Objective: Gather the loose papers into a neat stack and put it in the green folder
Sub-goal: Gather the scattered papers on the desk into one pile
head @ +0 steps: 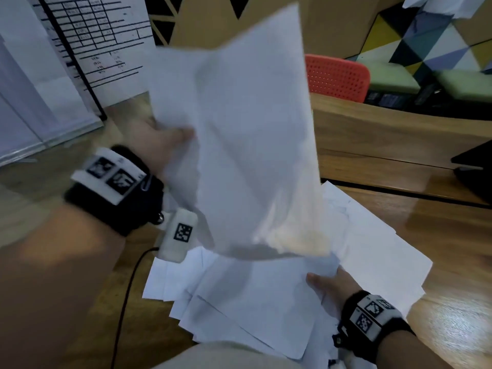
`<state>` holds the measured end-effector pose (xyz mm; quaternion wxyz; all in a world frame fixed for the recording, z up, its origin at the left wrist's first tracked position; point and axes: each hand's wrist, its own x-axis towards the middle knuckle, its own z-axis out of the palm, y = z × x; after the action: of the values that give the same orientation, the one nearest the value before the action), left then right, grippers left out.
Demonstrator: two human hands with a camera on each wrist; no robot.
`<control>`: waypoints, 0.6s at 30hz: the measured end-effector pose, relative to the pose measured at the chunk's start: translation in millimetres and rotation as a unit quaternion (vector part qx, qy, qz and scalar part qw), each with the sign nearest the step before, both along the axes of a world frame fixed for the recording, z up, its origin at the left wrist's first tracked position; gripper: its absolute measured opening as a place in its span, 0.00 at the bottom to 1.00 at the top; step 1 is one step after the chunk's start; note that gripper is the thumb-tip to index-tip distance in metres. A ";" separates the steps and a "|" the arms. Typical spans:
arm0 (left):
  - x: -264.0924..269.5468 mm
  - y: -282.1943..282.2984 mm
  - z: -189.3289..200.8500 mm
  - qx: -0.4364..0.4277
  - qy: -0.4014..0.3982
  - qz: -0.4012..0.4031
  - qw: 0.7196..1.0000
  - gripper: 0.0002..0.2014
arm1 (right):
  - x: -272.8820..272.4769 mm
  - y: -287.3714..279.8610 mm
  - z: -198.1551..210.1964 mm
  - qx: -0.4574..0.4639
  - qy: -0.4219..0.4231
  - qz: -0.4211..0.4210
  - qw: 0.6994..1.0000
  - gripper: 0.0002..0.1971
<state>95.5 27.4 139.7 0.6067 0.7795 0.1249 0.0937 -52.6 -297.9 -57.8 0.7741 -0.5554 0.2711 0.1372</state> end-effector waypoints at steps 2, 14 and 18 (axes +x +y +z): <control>-7.4 -15.8 -32.2 0.037 0.069 -0.075 0.994 0.06 | 3.0 -0.6 13.1 0.002 -0.022 0.056 0.998 0.44; -9.9 -24.4 -113.4 -0.016 0.158 -0.006 0.987 0.39 | 5.4 -16.1 5.4 -0.185 0.012 0.058 0.981 0.19; -15.3 -27.7 -112.5 0.055 0.216 -0.039 0.974 0.38 | 6.5 -9.5 8.4 -0.196 0.026 0.076 0.977 0.16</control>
<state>80.2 -0.2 27.1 0.5247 0.8177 0.2170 -0.0945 -46.2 -307.4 -49.4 0.6304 -0.7112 0.2700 0.1543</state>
